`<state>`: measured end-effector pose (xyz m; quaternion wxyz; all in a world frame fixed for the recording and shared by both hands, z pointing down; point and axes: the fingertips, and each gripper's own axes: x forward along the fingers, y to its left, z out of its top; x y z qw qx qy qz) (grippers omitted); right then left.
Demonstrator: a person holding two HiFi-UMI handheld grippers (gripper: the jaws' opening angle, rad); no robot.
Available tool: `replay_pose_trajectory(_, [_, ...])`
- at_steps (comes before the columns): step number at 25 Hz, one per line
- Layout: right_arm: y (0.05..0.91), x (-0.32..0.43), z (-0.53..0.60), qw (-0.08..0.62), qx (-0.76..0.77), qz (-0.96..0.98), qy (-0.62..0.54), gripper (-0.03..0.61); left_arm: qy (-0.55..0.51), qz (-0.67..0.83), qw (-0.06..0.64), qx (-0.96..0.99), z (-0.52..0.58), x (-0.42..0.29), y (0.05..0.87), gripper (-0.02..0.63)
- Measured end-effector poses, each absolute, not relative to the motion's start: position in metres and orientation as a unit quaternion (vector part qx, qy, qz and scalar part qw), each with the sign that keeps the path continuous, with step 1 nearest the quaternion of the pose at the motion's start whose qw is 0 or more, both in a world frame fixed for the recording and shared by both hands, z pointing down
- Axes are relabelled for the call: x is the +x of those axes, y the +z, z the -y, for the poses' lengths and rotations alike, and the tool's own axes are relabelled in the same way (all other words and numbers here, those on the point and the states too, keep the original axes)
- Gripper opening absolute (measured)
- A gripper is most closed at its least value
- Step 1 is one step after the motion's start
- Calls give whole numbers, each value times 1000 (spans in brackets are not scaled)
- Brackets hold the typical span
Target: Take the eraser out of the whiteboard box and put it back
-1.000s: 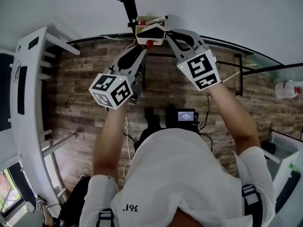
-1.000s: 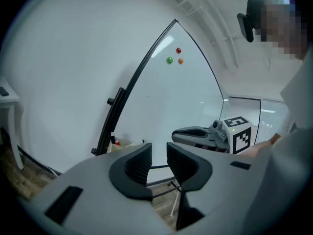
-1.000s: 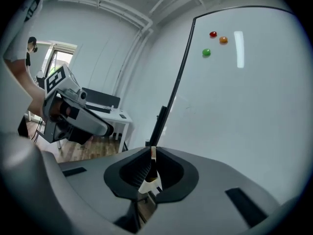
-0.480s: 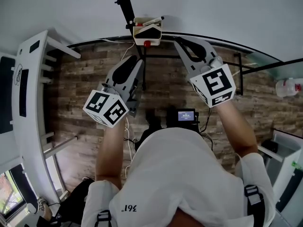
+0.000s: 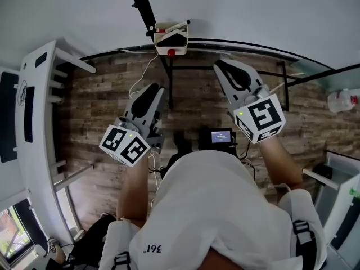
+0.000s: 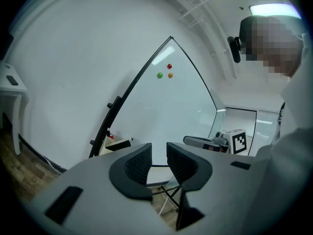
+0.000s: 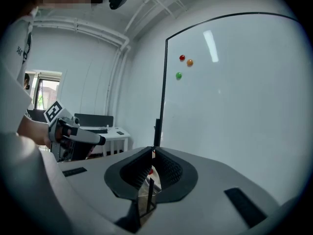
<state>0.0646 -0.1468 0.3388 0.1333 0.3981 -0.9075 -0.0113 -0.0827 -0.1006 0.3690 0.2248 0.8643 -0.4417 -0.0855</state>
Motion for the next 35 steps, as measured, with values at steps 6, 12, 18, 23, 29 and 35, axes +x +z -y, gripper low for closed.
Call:
replay_pose_trajectory(6, [352, 76, 130, 125, 405, 905, 27, 40, -82, 432, 240, 866, 83, -73, 378, 101])
replay_pose_trajectory(12, [365, 90, 117, 125, 420, 897, 56, 38, -74, 427, 255, 864, 69, -67, 389, 102])
replay_pose_trajectory(18, [374, 94, 107, 127, 424, 894, 68, 37, -66, 422, 269, 864, 57, -61, 400, 103])
replay_pose_trajectory(23, [381, 95, 99, 126, 427, 892, 83, 37, -60, 420, 279, 861, 48, -60, 408, 101])
replay_pose_trajectory(29, [394, 96, 94, 133, 429, 888, 98, 34, -56, 421, 284, 860, 45, -64, 413, 101])
replay_pose_trajectory(35, [399, 96, 92, 140, 431, 886, 99, 26, -50, 418, 291, 859, 45, -61, 416, 101])
